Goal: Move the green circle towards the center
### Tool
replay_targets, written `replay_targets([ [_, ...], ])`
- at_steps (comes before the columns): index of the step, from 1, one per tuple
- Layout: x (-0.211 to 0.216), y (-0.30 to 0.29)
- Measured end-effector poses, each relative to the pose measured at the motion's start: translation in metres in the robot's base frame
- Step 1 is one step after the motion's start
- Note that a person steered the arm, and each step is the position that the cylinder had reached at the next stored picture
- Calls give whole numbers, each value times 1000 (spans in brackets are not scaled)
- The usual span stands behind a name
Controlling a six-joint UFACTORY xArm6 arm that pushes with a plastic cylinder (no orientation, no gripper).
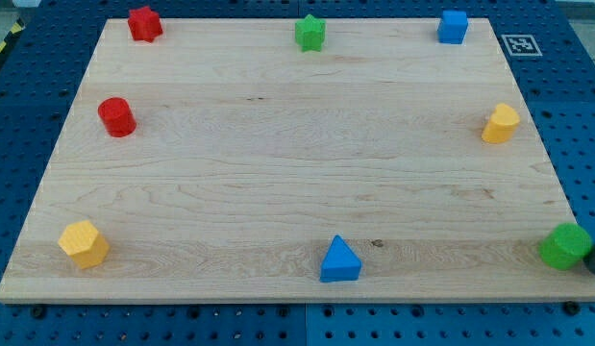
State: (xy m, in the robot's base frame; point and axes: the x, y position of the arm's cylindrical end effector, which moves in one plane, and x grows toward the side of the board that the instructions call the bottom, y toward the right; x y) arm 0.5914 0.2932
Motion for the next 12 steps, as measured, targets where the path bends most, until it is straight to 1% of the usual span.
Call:
replay_targets([
  [1,-15,-18],
  [2,-23,-56],
  [5,-33,-109],
  [6,-70,-119],
  [7,-70,-126],
  [9,-45,-147],
  [10,-29,-162],
  [11,-26,-192],
  [12,-65,-192],
])
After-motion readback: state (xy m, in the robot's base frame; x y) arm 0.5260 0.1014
